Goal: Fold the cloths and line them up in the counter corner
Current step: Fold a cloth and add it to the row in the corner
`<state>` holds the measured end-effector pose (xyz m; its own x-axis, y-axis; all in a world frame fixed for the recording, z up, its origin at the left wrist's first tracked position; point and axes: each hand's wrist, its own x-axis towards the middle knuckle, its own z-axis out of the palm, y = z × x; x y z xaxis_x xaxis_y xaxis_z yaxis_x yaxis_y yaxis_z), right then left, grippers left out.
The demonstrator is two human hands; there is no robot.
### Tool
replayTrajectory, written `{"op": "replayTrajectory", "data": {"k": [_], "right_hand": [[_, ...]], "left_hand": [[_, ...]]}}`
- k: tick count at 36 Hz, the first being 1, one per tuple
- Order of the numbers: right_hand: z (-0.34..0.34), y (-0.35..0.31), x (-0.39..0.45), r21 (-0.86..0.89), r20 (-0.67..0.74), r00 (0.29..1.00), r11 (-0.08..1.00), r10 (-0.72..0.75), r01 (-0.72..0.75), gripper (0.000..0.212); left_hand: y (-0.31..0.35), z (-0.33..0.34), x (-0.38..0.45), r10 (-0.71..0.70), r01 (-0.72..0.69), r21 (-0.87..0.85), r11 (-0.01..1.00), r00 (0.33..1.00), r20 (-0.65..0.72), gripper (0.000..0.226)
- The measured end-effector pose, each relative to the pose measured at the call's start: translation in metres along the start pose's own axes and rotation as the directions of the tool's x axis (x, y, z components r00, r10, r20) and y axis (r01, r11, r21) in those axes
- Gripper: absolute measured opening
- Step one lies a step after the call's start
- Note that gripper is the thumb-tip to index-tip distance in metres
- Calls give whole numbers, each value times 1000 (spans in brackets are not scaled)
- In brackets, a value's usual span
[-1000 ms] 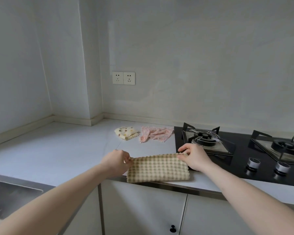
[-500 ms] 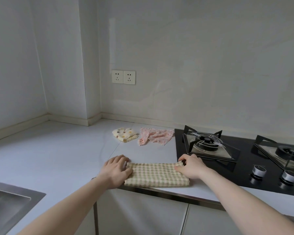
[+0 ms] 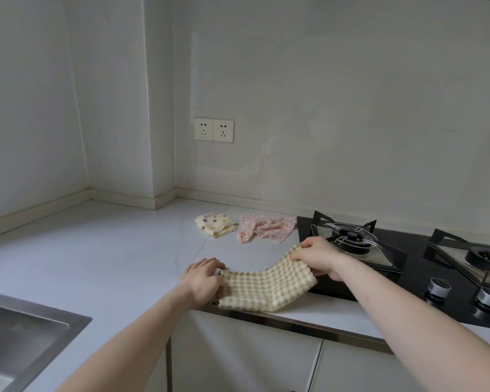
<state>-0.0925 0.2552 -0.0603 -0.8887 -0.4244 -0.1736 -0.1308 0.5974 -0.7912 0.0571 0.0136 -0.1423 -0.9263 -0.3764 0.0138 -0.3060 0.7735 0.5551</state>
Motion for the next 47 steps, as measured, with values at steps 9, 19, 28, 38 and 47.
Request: {"op": "replayTrajectory", "data": {"k": [9, 19, 28, 38, 47], "right_hand": [[48, -45, -16, 91, 107, 994, 996, -8, -2, 22], [113, -51, -15, 194, 159, 987, 980, 12, -43, 21], [110, -43, -14, 261, 177, 981, 965, -74, 26, 24], [88, -1, 7, -77, 67, 997, 997, 24, -19, 70], [83, -11, 7, -28, 155, 982, 994, 112, -109, 31]], "left_hand": [[-8, -10, -9, -83, 99, -342, 935, 995, 63, 50], [-2, -16, -14, -141, 151, -411, 899, 988, 55, 58], [-4, -14, -7, -132, 133, -393, 910, 991, 30, 53], [-4, -5, -4, -16, 16, -22, 1000, 1000, 2, 105], [-12, 0, 3, -34, 32, -28, 999, 997, -64, 94]]}}
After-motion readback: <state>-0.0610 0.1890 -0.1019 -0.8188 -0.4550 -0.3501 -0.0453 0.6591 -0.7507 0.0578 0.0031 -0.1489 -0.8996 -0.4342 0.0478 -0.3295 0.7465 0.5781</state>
